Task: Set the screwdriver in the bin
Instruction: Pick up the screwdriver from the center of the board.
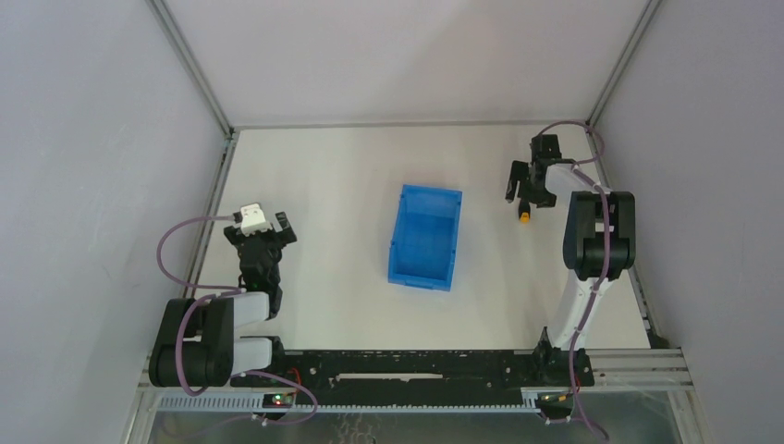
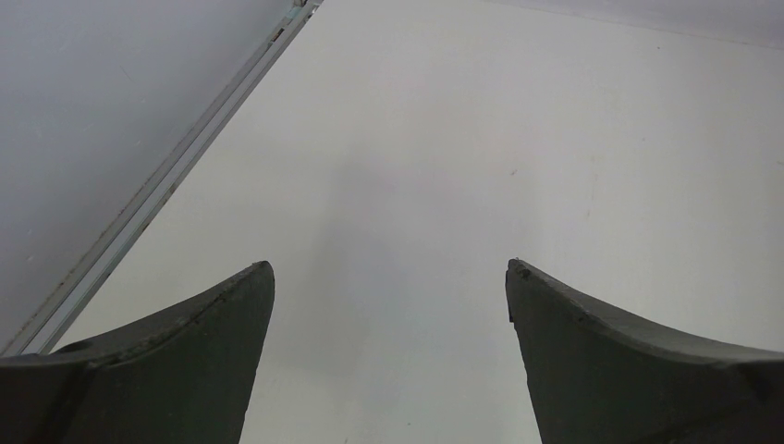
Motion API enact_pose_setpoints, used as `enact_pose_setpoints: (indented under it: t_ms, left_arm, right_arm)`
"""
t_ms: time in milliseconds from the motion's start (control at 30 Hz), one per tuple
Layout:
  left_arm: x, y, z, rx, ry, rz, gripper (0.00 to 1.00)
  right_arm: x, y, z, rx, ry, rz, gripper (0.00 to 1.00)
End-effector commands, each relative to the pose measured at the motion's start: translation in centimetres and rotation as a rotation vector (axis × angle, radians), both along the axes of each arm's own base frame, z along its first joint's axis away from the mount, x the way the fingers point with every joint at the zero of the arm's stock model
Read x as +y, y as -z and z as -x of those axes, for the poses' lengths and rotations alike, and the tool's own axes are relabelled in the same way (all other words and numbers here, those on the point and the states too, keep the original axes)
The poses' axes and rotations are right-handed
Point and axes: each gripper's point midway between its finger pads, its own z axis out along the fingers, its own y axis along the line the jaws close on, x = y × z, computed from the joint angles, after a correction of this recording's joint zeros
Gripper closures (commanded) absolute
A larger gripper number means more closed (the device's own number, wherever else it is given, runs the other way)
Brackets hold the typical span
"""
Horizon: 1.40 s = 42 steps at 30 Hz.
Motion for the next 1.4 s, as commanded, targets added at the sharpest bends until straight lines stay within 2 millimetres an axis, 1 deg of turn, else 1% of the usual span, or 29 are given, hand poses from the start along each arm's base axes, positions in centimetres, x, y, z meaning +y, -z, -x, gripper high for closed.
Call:
enact_pose_setpoints:
  t_ms: [0, 133, 233, 300, 433, 567, 700, 767, 900, 1133, 1267, 1333, 1367]
  left_arm:
    - [0.2, -2.7, -1.0, -0.074, -0.009, -0.024, 0.00]
    - [0.2, -2.7, -1.0, -0.074, -0.009, -0.024, 0.00]
    - [0.2, -2.7, -1.0, -0.074, -0.010, -0.024, 0.00]
    - [0.2, -2.7, -1.0, -0.075, -0.010, -0.024, 0.00]
    - [0.2, -2.7, -1.0, -0.074, -0.009, -0.024, 0.00]
    - [0.2, -2.7, -1.0, -0.075, -0.009, -0.024, 0.00]
    - [0.2, -2.7, -1.0, -0.074, -0.010, -0.024, 0.00]
    - [0.2, -2.7, -1.0, -0.074, -0.010, -0.024, 0.00]
    - [0.2, -2.7, -1.0, -0.074, -0.009, -0.024, 0.00]
    - [0.2, -2.7, -1.0, -0.074, -0.010, -0.024, 0.00]
    - [0.2, -2.7, -1.0, -0.075, -0.009, -0.024, 0.00]
    - [0.2, -2.7, -1.0, -0.074, -0.010, -0.024, 0.00]
    - [0.2, -2.7, -1.0, -0.074, -0.010, -0.024, 0.00]
  right_arm:
    - [-0.3, -0.1, -1.1, -0.010, 0.027, -0.054, 0.19]
    - [-0.1, 0.8, -0.9, 0.015, 0.014, -0.084, 0.43]
    - [-0.2, 0.8, -0.8, 0.018, 0.016, -0.082, 0.58]
    - [-0.3, 0.6, -0.8, 0.014, 0.019, -0.075, 0.62]
    - [-0.5, -0.5, -0.9, -0.006, 0.023, -0.068, 0.78]
    - [-0.5, -2.9, -1.1, -0.049, 0.018, -0.057, 0.83]
    - [-0.2, -6.1, -0.9, -0.110, -0.003, -0.046, 0.84]
    - [-0.4, -8.3, -0.7, -0.147, 0.001, -0.011, 0.84]
    - [0.0, -12.5, -0.3, -0.215, -0.017, -0.002, 0.84]
    - [1.1, -21.8, 1.1, -0.381, -0.042, 0.003, 0.84]
    - [1.6, -27.5, 2.7, -0.493, -0.052, 0.003, 0.85]
    - [1.6, -29.8, 3.6, -0.541, -0.053, 0.004, 0.86]
    - [2.7, -30.9, 4.1, -0.564, -0.078, -0.004, 0.86]
